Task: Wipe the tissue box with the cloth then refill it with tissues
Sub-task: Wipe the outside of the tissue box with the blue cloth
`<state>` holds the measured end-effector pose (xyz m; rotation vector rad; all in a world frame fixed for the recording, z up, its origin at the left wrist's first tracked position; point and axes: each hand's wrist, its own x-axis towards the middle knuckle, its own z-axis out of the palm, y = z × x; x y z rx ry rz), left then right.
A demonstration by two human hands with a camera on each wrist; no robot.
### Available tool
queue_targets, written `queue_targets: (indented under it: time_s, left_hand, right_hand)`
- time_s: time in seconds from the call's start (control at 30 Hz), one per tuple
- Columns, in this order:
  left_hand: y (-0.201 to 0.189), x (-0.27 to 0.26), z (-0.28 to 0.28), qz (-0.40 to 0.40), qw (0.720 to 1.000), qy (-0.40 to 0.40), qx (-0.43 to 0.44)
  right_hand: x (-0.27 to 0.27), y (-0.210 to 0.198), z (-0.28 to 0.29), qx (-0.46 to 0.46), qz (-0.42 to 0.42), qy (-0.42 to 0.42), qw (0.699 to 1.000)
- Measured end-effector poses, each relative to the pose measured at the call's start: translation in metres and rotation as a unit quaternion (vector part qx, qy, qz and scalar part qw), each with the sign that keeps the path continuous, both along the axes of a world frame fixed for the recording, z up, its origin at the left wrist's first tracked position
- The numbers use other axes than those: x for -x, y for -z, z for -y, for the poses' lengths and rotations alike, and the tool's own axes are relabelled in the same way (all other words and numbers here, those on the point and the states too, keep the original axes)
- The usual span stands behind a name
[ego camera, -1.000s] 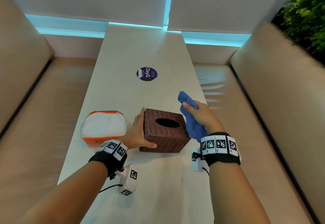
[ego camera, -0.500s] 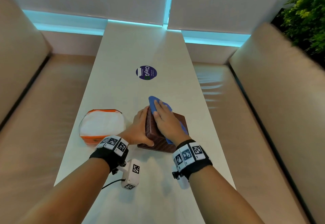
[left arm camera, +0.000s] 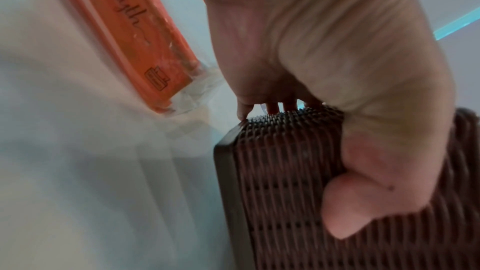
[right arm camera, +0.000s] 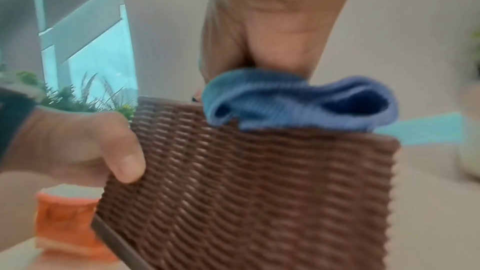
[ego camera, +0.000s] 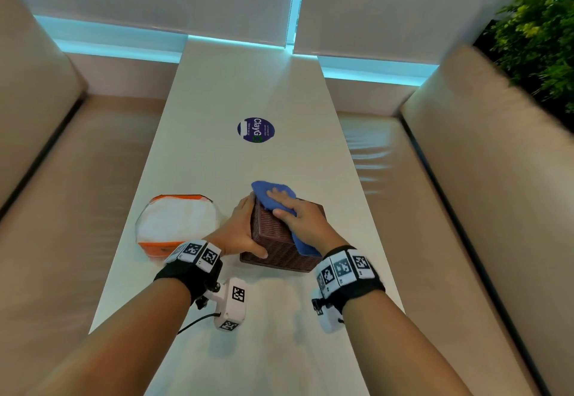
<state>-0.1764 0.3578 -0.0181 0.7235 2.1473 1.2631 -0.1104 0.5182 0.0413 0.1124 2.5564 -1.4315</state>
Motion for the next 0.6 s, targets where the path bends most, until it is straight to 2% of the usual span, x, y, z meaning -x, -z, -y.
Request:
queue_targets:
  time_s: [0.13,0.2,0.3,0.33,0.4,0.5,0.6]
  left_hand:
    - [0.004,0.007,0.005,0.063,0.997,0.024,0.024]
    - [0.000,0.007,0.002,0.071,0.997,0.027,0.011]
    - [-0.007,0.004,-0.002,0.078,0.997,0.012,-0.023]
    - [-0.007,0.004,-0.002,0.076,0.997,0.012,-0.027]
    - [-0.006,0.004,0.002,0.072,0.997,0.025,-0.033]
    - [-0.008,0.007,0.006,0.086,0.995,0.029,-0.036]
    - [-0.009,0.006,0.005,0.078,0.995,0.028,-0.063]
  right_hand:
    - [-0.010,-0.016,-0.013,0.060,0.070,-0.094,0.991]
    - [-0.010,-0.020,-0.013,0.060,0.071,-0.082,0.992]
    - [-0.011,-0.016,-0.006,0.021,0.022,0.006,1.000]
    - [-0.013,-0.014,-0.004,0.025,0.017,0.013,0.999]
    - [-0.016,-0.015,-0.007,0.039,0.039,-0.033,0.998]
    - [-0.019,-0.024,-0.025,0.000,0.102,-0.126,0.987]
    - [-0.021,-0.032,-0.040,-0.024,0.147,-0.100,0.984]
